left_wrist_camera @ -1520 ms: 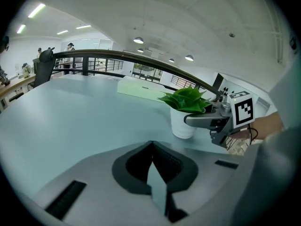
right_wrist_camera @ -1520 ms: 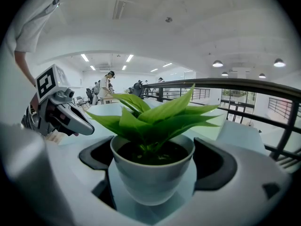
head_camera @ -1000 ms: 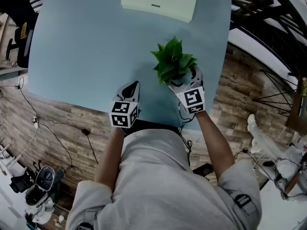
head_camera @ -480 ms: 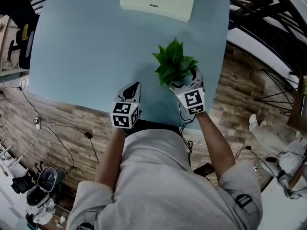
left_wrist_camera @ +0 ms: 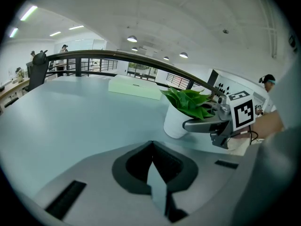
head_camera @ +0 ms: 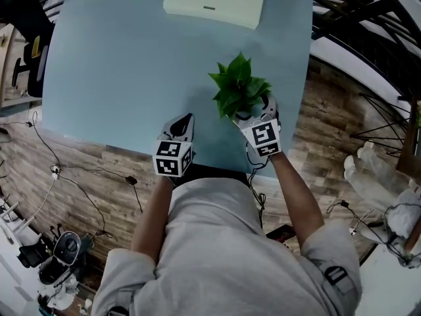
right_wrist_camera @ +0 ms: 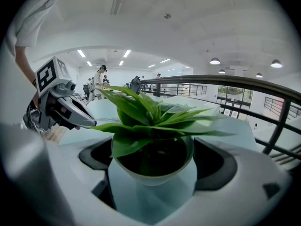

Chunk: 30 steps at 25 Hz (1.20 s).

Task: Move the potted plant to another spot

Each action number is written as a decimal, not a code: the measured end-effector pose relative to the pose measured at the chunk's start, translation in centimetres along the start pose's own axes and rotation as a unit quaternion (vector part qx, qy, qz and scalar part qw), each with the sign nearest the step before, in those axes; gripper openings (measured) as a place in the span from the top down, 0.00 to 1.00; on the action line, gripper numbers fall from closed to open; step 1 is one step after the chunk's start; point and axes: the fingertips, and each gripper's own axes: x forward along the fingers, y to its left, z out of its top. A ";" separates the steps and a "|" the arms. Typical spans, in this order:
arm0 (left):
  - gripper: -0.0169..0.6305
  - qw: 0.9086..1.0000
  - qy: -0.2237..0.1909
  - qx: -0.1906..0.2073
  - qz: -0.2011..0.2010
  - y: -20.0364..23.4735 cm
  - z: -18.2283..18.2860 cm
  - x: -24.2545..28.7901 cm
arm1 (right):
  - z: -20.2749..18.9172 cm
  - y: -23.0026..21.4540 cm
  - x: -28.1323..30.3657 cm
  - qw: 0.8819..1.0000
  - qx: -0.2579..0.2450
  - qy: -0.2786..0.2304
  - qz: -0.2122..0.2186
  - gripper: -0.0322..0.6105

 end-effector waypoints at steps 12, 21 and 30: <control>0.95 1.000 -0.004 0.014 -0.001 -0.9 -0.1 -0.6 | -0.9 0.0 -1.4 1.000 0.005 0.003 -0.013 0.12; 0.95 0.999 -0.009 0.032 -0.024 -2.1 0.5 -1.3 | -1.8 0.1 -5.0 0.998 0.041 0.002 -0.056 0.13; 0.95 0.996 -0.026 0.048 -0.069 -3.3 0.7 -3.7 | -2.3 3.4 -9.6 0.992 0.063 0.003 -0.111 0.40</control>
